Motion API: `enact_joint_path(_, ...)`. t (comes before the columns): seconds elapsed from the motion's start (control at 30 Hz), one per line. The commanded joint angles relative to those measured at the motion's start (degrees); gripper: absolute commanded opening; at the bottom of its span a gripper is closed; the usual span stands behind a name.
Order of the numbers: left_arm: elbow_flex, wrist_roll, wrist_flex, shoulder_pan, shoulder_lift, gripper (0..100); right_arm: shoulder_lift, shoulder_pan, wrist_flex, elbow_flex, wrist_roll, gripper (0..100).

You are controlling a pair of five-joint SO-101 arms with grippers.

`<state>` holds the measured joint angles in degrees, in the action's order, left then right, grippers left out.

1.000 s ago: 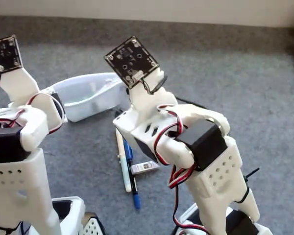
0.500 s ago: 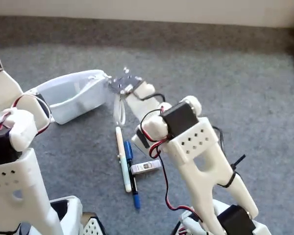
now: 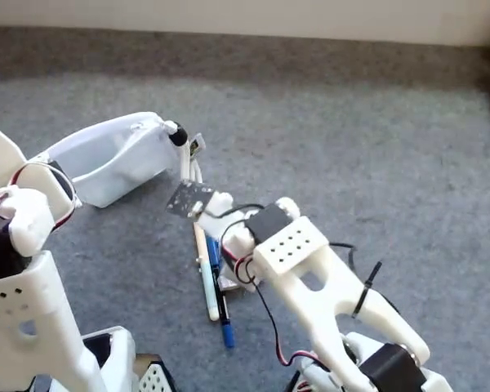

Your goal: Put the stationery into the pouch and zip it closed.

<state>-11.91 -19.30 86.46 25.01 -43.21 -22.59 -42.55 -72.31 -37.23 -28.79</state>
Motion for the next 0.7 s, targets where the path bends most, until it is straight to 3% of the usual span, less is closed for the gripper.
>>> enact_joint_path(0.0,-0.13,0.26,-0.26,1.19,0.04,1,-2.07,-3.38,4.18,-1.36,-0.7,24.3)
enact_joint_path(0.43,-0.22,0.26,-0.26,1.19,0.04,1,-1.71,-8.04,12.0,-7.78,-1.14,24.2)
enact_joint_path(0.67,-1.45,0.26,-0.35,1.19,0.04,1,7.96,-7.69,16.13,-7.34,-3.6,24.2)
